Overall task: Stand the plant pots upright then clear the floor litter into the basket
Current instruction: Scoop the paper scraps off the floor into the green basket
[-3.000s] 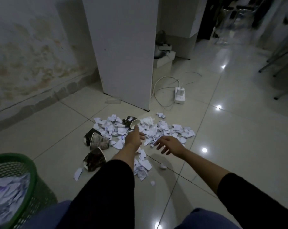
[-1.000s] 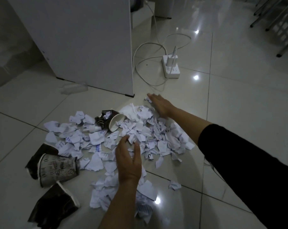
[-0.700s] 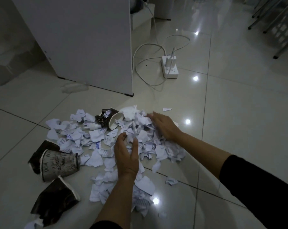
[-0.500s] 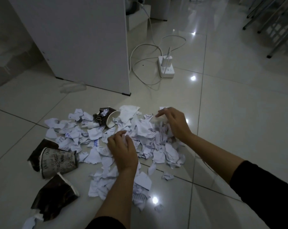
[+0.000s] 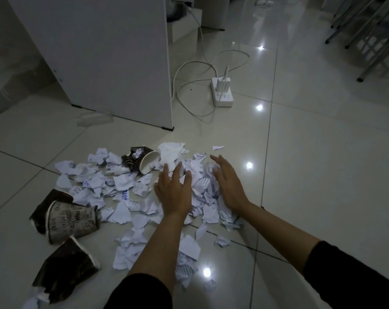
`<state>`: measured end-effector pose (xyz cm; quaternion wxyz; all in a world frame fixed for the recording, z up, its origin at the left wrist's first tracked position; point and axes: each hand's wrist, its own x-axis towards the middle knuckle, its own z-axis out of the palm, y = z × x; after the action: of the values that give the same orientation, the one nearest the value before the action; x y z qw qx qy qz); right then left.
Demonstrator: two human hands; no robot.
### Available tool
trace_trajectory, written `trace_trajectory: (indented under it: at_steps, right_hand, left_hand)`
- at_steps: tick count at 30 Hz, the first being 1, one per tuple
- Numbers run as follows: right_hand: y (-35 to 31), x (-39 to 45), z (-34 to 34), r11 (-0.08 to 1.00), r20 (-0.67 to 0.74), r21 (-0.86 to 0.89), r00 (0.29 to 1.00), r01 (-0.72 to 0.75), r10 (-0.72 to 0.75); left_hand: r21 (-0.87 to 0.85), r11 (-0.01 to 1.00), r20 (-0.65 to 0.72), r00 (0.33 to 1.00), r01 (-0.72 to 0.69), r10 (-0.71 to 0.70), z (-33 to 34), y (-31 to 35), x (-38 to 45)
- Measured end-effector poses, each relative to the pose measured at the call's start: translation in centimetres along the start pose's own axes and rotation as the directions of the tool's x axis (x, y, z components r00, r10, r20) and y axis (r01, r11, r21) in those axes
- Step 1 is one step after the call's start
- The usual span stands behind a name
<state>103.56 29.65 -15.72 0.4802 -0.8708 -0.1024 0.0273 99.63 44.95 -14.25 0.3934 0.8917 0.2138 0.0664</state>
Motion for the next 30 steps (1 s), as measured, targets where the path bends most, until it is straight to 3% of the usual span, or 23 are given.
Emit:
trace_trajectory:
  at_steps: [5, 8, 13, 17, 22, 25, 27, 30]
  right_hand:
    - [-1.4, 0.2, 2.0, 0.991, 0.082, 0.108, 0.993, 0.081, -0.090]
    - [-1.9, -0.3, 2.9, 0.976, 0.035, 0.204, 0.996, 0.073, -0.082]
    - [-3.5, -1.3, 3.7, 0.935, -0.067, 0.335, 0.993, 0.115, -0.098]
    - [-5.0, -2.3, 4.6, 0.873, -0.102, 0.484, 0.995, 0.068, -0.021]
    - [-6.9, -2.8, 5.1, 0.844, -0.117, 0.537, 0.991, 0.004, 0.070]
    - [-7.8, -3.4, 5.0, 0.818, -0.116, 0.574, 0.987, -0.029, 0.116]
    - [-8.0, -3.7, 4.8, 0.823, -0.149, 0.568, 0.980, -0.025, 0.132]
    - [-8.8, -4.2, 4.2, 0.833, -0.199, 0.552, 0.967, -0.024, 0.160]
  left_hand:
    - [-0.162, 0.986, -0.104, 0.994, -0.051, 0.034, 1.2, 0.3, 0.1]
    - [-0.319, 0.941, -0.149, 0.987, -0.110, 0.064, 1.6, 0.4, -0.5]
    - [-0.461, 0.885, -0.214, 0.976, -0.066, -0.039, 2.1, 0.9, -1.4]
    - [-0.593, 0.805, -0.200, 0.972, -0.018, -0.125, 2.1, 1.8, -1.9]
    - [-0.687, 0.723, -0.148, 0.959, 0.076, -0.242, 1.3, 2.4, -2.4]
    - [-0.735, 0.647, -0.054, 0.934, 0.203, -0.354, 0.3, 3.3, -3.2]
    - [-0.729, 0.636, -0.014, 0.924, 0.251, -0.382, -0.5, 4.1, -3.9]
    - [-0.724, 0.658, -0.064, 0.931, 0.205, -0.360, -1.8, 5.1, -5.1]
